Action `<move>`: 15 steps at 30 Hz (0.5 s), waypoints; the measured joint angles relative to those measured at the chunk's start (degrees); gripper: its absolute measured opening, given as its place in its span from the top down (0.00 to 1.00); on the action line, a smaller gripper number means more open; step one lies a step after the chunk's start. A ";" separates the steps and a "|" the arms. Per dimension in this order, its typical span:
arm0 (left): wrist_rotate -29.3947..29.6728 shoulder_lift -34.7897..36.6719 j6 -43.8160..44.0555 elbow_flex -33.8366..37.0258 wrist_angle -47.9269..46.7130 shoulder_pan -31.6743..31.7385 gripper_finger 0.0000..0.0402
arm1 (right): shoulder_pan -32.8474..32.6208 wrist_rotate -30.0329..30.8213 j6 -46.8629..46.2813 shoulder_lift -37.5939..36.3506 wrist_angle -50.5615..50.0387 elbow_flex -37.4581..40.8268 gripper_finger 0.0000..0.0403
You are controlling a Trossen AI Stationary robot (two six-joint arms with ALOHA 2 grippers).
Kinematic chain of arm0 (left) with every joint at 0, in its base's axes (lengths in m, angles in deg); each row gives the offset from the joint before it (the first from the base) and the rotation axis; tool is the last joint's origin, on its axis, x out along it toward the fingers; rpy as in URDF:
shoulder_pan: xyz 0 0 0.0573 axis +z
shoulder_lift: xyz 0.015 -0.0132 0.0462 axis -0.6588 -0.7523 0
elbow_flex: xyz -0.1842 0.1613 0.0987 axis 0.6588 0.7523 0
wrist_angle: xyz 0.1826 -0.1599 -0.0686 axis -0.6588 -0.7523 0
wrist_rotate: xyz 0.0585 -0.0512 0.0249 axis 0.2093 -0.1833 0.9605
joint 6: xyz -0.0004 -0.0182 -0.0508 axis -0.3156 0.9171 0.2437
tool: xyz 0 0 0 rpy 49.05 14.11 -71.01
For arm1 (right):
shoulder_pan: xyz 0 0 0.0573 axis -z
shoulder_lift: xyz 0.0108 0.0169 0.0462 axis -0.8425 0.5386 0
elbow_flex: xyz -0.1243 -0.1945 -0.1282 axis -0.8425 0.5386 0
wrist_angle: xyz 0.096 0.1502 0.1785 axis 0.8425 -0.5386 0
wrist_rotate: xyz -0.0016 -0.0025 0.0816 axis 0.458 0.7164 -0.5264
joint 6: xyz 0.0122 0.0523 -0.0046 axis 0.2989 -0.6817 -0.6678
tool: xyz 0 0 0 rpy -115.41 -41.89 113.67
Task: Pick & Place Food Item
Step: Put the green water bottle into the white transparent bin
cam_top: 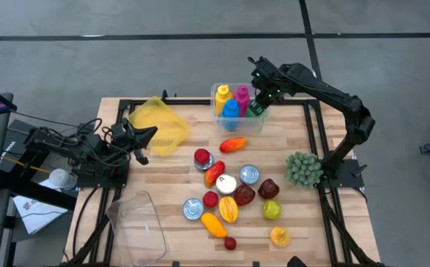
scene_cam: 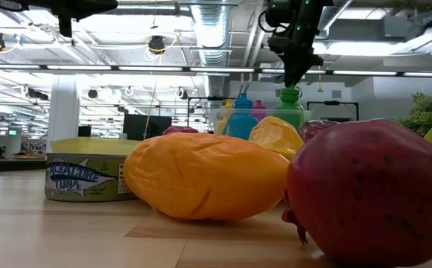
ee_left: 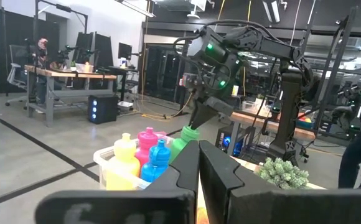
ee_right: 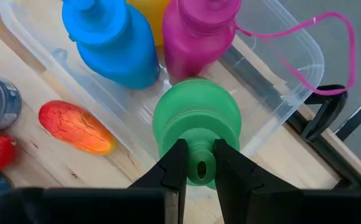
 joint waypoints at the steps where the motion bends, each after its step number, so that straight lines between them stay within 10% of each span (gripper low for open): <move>1: 0.00 0.01 0.00 0.00 0.01 0.02 1.00 | -0.04 -0.10 -0.03 0.43 0.14 -0.02 0.87; 15: -0.02 0.01 0.00 0.02 0.04 0.00 1.00 | -0.40 -2.38 1.02 4.11 0.19 -0.07 0.81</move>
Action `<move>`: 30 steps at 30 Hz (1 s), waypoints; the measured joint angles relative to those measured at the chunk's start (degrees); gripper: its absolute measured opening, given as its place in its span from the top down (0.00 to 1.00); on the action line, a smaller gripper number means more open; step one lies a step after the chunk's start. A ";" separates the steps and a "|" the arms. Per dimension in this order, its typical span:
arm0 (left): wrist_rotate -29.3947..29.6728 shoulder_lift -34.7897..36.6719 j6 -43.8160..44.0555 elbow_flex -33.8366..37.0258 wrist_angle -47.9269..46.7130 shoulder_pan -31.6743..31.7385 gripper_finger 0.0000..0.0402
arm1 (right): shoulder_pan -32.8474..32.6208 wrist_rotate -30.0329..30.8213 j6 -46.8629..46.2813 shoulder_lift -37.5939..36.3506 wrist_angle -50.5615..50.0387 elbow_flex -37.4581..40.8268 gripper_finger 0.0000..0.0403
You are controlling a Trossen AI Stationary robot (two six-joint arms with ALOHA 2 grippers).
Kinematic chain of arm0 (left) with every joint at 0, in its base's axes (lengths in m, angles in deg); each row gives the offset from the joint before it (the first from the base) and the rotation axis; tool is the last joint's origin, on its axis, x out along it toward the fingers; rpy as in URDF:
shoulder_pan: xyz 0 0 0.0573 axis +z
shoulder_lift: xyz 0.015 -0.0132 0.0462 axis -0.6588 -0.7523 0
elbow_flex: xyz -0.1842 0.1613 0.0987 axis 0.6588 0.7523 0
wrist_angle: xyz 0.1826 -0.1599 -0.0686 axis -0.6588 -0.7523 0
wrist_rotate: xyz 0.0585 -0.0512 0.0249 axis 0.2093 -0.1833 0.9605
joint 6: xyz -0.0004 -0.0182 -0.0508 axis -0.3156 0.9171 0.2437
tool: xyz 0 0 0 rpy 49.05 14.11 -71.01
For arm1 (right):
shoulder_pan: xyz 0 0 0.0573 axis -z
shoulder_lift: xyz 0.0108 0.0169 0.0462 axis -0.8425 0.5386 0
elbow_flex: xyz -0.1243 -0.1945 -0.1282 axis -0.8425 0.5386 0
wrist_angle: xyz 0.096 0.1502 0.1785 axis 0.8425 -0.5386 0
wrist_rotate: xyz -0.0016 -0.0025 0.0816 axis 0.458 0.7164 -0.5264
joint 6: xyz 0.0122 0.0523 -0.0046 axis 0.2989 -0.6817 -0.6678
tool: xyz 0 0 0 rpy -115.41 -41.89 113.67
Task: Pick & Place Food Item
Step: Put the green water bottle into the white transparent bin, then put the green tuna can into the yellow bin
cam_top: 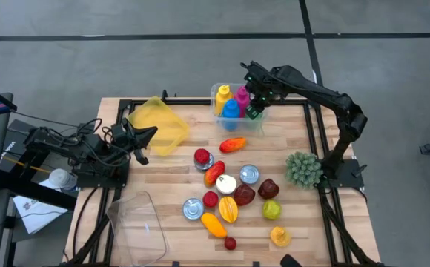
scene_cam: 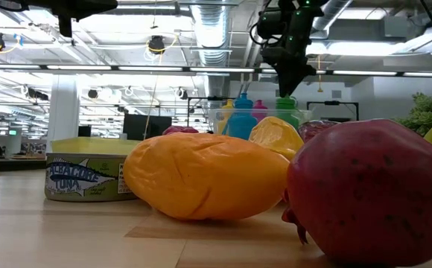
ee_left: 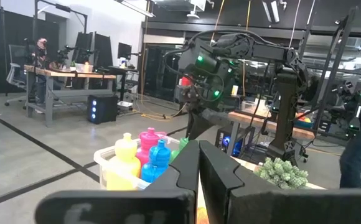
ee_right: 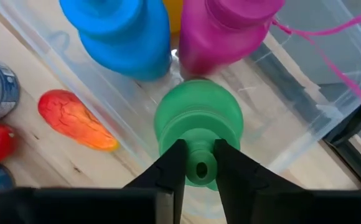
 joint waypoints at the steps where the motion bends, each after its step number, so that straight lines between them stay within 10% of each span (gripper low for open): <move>1: 0.00 0.01 0.00 -0.01 0.00 0.00 1.00 | 0.17 -0.18 0.02 -0.07 -0.05 0.02 0.80; 18: 0.02 0.00 0.00 -0.01 0.00 -0.01 1.00 | 0.69 1.00 0.94 -0.10 0.04 -1.72 0.43; 30: 0.02 -0.01 0.00 -0.01 0.12 0.00 1.00 | 0.65 4.08 2.60 -0.28 -5.17 -17.48 0.42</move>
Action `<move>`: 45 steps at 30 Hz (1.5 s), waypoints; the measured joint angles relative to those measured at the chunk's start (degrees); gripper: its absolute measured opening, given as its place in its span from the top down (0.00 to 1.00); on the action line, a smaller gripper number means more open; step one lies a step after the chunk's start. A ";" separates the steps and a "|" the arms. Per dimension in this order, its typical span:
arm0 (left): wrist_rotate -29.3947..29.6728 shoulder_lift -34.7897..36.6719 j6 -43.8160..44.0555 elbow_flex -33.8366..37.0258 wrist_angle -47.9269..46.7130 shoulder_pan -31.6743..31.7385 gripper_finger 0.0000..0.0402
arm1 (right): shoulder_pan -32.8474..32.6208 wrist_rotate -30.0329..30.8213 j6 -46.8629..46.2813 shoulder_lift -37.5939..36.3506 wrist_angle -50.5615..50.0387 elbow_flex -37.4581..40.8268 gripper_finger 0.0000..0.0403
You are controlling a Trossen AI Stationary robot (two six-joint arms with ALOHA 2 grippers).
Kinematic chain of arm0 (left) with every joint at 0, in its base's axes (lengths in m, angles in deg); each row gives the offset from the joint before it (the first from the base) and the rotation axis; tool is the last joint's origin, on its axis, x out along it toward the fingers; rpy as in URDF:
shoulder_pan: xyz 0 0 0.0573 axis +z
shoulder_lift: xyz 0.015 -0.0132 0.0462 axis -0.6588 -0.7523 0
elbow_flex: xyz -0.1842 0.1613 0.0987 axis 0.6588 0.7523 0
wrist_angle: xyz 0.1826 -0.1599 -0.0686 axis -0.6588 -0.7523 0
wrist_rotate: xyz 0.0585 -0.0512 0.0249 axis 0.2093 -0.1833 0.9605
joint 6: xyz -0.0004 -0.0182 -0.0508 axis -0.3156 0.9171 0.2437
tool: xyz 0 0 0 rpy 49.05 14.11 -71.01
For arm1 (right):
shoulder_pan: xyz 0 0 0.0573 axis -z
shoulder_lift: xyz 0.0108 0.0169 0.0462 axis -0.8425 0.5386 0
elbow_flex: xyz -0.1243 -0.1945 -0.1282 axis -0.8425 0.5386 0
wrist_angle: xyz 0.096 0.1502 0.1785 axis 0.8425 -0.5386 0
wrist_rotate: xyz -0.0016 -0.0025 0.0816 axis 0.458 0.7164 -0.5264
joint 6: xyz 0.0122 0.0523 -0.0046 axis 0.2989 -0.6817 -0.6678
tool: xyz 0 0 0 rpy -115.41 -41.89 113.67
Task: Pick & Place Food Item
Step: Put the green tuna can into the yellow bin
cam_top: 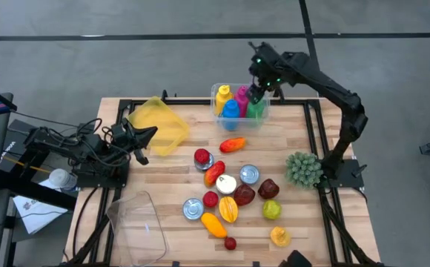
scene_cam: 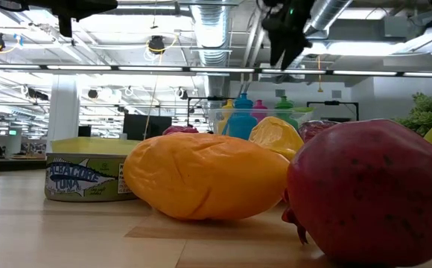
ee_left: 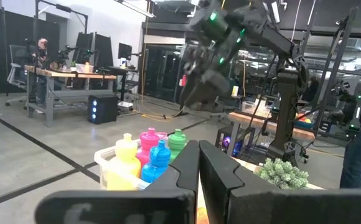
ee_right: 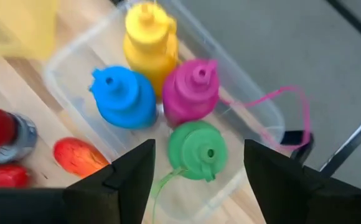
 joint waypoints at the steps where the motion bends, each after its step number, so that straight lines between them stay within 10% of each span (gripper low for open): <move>1: 0.00 0.02 0.00 0.01 0.01 0.01 1.00 | -0.08 -0.06 0.15 -0.20 -1.83 -2.15 0.42; 13: -0.43 -3.50 0.56 -0.82 3.42 -0.01 0.88 | -9.78 -1.18 -3.63 -17.96 -11.15 -8.71 0.42; 19: -10.14 -14.30 2.37 -8.79 -1.47 -0.01 0.68 | -17.97 -0.94 -12.76 -29.50 -8.82 -0.02 0.42; 30: -27.45 -38.68 20.15 -35.71 -46.68 -0.01 0.42 | -31.74 3.57 -21.01 -45.64 4.07 25.08 0.42; 37: -39.83 -48.10 27.19 -35.37 -49.50 -0.25 0.34 | -34.67 3.69 -21.71 -50.36 13.18 37.31 0.42; 45: -37.41 -60.72 27.21 -34.52 -47.44 -0.30 0.35 | -36.23 3.52 -21.50 -51.35 14.44 40.10 0.42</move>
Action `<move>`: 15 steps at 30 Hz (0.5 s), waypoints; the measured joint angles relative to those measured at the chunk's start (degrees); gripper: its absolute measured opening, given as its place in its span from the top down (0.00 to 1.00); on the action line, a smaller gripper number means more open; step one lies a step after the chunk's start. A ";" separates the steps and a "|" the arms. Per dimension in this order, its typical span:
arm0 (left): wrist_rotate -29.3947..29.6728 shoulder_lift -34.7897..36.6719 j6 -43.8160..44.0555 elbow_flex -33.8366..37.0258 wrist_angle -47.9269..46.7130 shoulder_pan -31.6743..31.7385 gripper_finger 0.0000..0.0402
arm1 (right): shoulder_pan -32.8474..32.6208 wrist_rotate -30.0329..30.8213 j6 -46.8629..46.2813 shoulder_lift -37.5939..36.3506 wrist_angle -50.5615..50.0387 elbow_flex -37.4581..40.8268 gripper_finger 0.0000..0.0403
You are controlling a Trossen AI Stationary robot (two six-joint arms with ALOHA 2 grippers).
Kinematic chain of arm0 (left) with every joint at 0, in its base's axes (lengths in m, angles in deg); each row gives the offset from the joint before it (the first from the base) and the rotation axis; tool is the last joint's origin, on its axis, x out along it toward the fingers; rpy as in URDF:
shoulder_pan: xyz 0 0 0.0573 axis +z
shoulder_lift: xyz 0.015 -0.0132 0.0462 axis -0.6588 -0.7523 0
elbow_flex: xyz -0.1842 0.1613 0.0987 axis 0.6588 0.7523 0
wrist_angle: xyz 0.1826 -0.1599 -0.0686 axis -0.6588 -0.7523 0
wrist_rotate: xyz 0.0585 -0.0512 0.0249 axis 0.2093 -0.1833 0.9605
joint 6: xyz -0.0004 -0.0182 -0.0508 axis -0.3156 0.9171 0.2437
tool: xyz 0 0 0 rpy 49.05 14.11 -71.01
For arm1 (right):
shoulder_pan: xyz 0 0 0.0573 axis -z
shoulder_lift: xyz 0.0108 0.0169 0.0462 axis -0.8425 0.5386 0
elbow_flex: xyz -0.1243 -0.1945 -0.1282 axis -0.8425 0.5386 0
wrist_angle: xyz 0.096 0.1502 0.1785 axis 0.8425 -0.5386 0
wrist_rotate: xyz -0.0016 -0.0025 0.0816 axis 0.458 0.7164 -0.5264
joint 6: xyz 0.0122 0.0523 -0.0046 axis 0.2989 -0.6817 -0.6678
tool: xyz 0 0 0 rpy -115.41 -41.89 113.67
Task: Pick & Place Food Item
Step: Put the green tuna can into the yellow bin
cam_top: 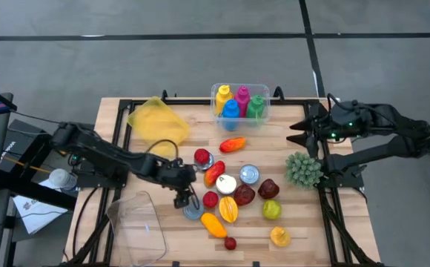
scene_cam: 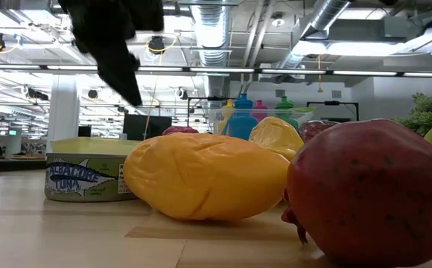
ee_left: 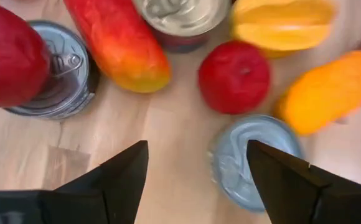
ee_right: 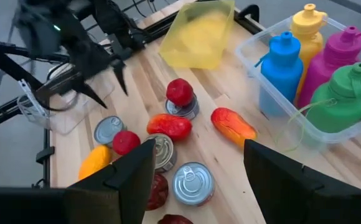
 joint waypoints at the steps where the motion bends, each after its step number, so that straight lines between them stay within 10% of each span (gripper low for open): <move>1: -0.85 -1.64 -0.01 0.00 0.98 0.18 0.36 | -0.30 0.00 0.08 -0.04 0.08 0.00 0.42; 15: -5.40 -9.90 -9.11 0.00 6.49 -0.60 0.38 | -3.91 -0.02 0.25 -0.04 -0.40 -0.02 0.42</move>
